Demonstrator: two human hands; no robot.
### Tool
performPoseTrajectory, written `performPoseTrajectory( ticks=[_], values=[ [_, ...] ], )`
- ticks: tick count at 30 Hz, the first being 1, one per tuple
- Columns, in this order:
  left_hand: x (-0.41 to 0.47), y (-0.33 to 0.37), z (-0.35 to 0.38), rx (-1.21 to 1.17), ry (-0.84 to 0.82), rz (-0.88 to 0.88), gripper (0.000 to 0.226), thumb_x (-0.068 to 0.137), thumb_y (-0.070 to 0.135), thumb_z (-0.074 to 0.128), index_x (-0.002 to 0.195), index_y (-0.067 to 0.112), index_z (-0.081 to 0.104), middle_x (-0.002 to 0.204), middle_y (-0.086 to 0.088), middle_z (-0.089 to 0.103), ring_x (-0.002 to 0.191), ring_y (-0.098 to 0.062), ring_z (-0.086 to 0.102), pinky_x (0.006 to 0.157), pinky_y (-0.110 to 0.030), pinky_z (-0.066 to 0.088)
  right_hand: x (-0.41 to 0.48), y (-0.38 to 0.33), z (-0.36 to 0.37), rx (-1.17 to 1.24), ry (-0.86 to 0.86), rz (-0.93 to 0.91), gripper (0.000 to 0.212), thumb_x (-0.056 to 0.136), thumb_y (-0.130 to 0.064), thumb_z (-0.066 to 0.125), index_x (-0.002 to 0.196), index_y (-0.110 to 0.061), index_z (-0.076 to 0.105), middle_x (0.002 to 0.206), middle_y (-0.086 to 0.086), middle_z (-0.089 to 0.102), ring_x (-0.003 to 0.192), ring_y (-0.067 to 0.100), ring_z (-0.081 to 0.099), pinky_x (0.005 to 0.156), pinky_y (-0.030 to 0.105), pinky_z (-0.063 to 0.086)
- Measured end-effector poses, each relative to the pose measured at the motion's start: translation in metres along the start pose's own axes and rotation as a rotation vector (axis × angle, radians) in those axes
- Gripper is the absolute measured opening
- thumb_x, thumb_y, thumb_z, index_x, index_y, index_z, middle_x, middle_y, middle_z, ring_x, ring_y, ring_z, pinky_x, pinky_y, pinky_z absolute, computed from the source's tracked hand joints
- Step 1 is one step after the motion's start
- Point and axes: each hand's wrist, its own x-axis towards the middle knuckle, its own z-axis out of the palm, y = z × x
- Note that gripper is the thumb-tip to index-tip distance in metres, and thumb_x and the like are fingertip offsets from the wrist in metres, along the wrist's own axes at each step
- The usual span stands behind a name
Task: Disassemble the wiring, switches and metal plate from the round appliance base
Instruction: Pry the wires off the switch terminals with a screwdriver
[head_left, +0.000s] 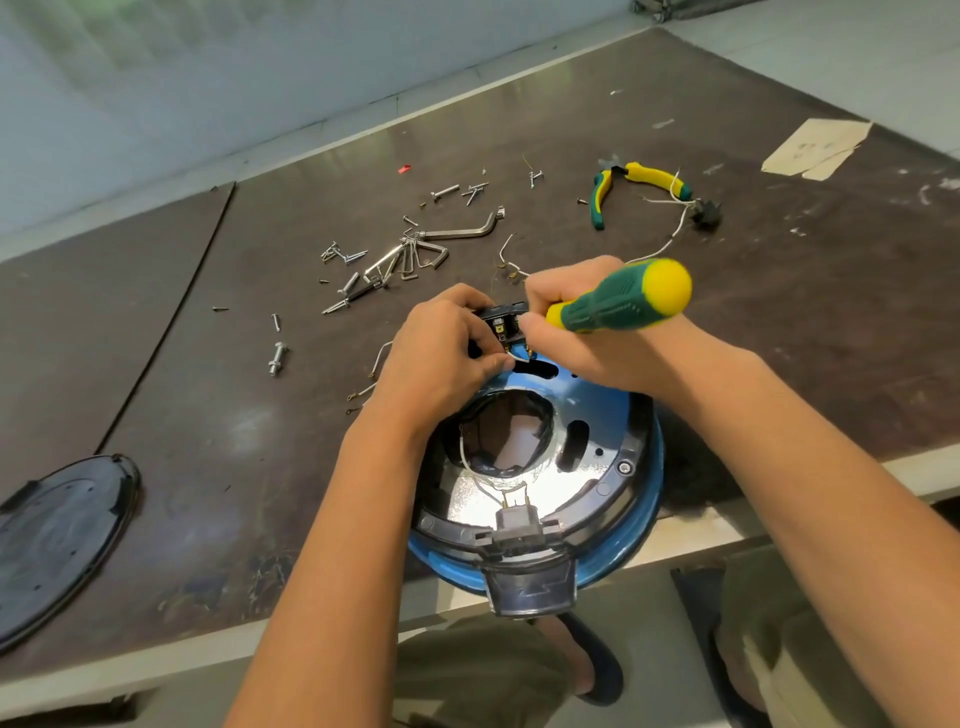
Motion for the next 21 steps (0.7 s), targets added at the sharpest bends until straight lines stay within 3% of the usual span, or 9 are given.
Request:
performPoseTrajectory(
  ticks=[5, 9, 14, 21],
  values=[
    [-0.001, 0.002, 0.000, 0.016, -0.011, -0.011, 0.005, 0.077, 0.025, 0.083, 0.079, 0.027, 0.079, 0.121, 0.009, 0.059, 0.103, -0.010, 0.057, 0.082, -0.030, 0.047, 0.007, 0.000, 0.000, 0.166, 0.032, 0.051, 0.031, 0.094, -0.007, 0.062, 0.066, -0.004, 0.048, 0.062, 0.013, 0.050, 0.059, 0.018, 0.044, 0.055, 0.033, 0.034],
    [-0.001, 0.002, -0.001, 0.022, -0.001, -0.011, 0.005, 0.076, 0.024, 0.084, 0.078, 0.026, 0.079, 0.120, 0.009, 0.060, 0.101, -0.010, 0.057, 0.082, -0.026, 0.043, 0.012, -0.004, -0.003, 0.290, 0.053, 0.068, 0.031, 0.091, -0.001, 0.060, 0.065, 0.009, 0.046, 0.068, 0.032, 0.049, 0.057, 0.015, 0.041, 0.054, 0.029, 0.033],
    [0.000, 0.002, -0.002, 0.043, -0.018, -0.020, 0.006, 0.076, 0.020, 0.083, 0.080, 0.023, 0.080, 0.123, 0.007, 0.060, 0.100, -0.009, 0.055, 0.086, -0.021, 0.039, 0.018, -0.001, 0.000, 0.311, 0.098, 0.118, 0.031, 0.088, -0.006, 0.060, 0.064, 0.008, 0.047, 0.066, 0.028, 0.054, 0.052, 0.009, 0.041, 0.049, 0.020, 0.033],
    [0.001, 0.002, -0.003, 0.068, -0.035, -0.030, 0.010, 0.077, 0.016, 0.082, 0.086, 0.021, 0.080, 0.127, 0.005, 0.060, 0.107, -0.013, 0.057, 0.089, -0.020, 0.038, 0.026, 0.006, 0.004, 0.355, 0.154, 0.258, 0.030, 0.086, -0.017, 0.060, 0.065, 0.003, 0.052, 0.059, 0.018, 0.060, 0.048, 0.009, 0.049, 0.058, 0.028, 0.041]
  ],
)
